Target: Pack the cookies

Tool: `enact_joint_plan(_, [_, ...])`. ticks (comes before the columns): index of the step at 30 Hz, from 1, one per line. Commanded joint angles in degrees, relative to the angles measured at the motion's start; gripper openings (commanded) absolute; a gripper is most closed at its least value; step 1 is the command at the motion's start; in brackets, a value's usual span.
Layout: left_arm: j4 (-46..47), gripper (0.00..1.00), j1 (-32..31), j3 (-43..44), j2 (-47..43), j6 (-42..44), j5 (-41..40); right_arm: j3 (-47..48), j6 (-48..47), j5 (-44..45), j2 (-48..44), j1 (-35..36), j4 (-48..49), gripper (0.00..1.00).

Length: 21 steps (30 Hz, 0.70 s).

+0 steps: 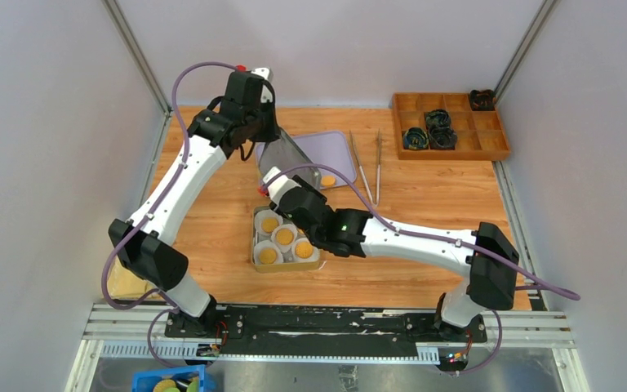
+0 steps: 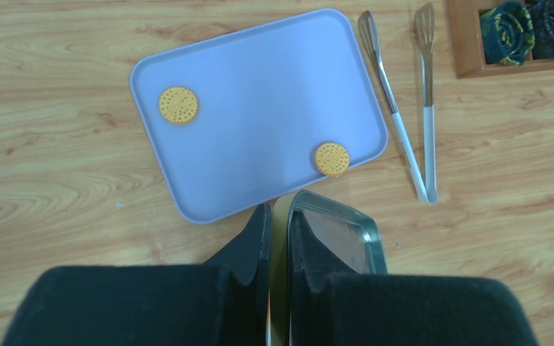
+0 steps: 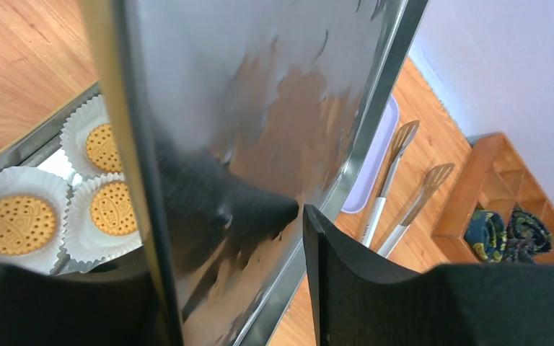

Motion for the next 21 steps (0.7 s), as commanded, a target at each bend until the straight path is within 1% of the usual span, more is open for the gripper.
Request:
enact_joint_plan(1, [-2.0, 0.05, -0.54, -0.93, -0.24, 1.76, 1.0, -0.78, 2.72, -1.62, -2.47, -1.87, -0.1, 0.0])
enact_joint_plan(3, [-1.14, 0.19, -0.51, -0.25, 0.05, 2.84, 0.94, -0.93, 3.72, -2.38, -2.82, -1.89, -0.75, 0.0])
enact_joint_plan(6, [2.34, 0.36, -0.51, -0.4, -0.53, 4.02, 0.46, -1.59, 5.22, -3.43, -3.18, -2.21, -1.62, 0.0])
enact_joint_plan(9, [8.53, 0.56, -0.47, -1.88, -2.47, 4.06, -3.09, -2.39, 8.2, -7.12, -4.35, -3.14, -3.0, 0.0])
enact_joint_plan(11, [13.33, 0.73, -0.47, -3.43, -4.22, 4.44, -6.16, -3.33, 10.91, -11.01, -5.66, -4.11, -4.13, 0.0])
enact_joint_plan(12, [15.23, 0.77, -0.47, -3.78, -4.9, 4.74, -7.37, -3.87, 12.14, -12.49, -6.39, -4.61, -4.58, 0.0])
enact_joint_plan(14, [17.67, 0.8, -0.47, -3.63, -5.83, 5.98, -8.92, -5.27, 14.21, -15.29, -8.45, -5.58, -5.0, 0.0])
enact_joint_plan(17, [18.48, 0.81, -0.47, -2.98, -7.06, 7.44, -11.72, -6.43, 16.74, -20.13, -12.12, -6.89, -6.24, 0.0])
enact_joint_plan(19, [19.29, 0.81, -0.47, -5.84, -8.84, 7.8, -13.61, -7.05, 19.98, -27.67, -16.38, -9.14, -6.2, 0.0])
enact_joint_plan(21, [21.18, 0.81, -0.47, -11.28, -11.71, 7.32, -14.71, -7.77, 24.6, -38.9, -19.95, -13.51, -4.86, 0.0])
